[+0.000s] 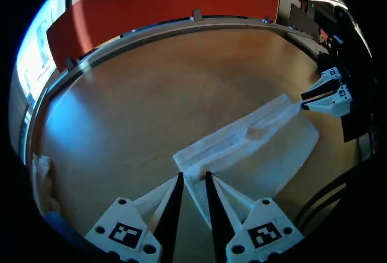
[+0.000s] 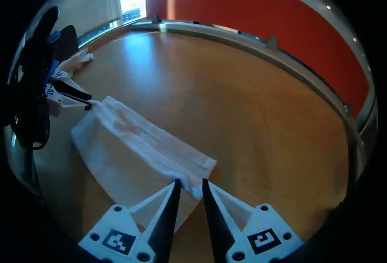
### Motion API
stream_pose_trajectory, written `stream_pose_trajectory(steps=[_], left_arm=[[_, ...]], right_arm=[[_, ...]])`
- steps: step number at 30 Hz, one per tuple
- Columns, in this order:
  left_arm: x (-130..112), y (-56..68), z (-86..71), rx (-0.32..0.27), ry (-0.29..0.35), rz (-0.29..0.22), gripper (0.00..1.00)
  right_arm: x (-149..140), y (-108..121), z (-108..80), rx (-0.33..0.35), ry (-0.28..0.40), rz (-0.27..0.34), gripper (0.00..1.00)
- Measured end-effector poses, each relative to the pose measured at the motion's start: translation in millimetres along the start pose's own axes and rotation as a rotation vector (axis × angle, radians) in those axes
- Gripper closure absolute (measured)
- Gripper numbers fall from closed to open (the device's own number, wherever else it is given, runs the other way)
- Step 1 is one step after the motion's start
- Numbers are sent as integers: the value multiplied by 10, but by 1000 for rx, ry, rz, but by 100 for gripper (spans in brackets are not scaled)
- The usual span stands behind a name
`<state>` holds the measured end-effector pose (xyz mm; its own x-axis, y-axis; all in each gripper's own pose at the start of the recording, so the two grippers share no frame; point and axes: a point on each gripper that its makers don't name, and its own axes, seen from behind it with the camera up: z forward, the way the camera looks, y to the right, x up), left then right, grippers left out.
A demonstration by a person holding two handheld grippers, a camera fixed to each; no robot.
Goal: Fold towel
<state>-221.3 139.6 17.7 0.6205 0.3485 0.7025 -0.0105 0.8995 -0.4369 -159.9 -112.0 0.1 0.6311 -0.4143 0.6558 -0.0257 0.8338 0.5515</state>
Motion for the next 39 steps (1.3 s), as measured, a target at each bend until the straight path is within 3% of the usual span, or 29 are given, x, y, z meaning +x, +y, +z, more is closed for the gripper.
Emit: stream_pose_trajectory(steps=[4, 6, 8, 12, 16, 26, 39], left_arm=[[27, -50, -4, 15, 8, 0, 58], [42, -76, -10, 23, 13, -1, 46], [63, -102, -26, 30, 19, -2, 27], [94, -131, -67, 37, 30, -1, 25], [91, -157, -96, 44, 35, -5, 14], [66, -133, -153, 43, 41, -26, 13], [-145, -39, -376, 44, 35, -77, 12]], right_arm=[[25, 58, 6, -22, 8, 6, 52], [32, 81, 6, -30, 11, 9, 47], [39, 102, 1, -36, 14, 13, 38], [66, 142, -28, -50, 28, 14, 29], [85, 169, -56, -60, 37, 14, 5], [80, 118, -155, -59, 52, 18, 5], [-95, -60, -411, -55, 62, 22, 5]])
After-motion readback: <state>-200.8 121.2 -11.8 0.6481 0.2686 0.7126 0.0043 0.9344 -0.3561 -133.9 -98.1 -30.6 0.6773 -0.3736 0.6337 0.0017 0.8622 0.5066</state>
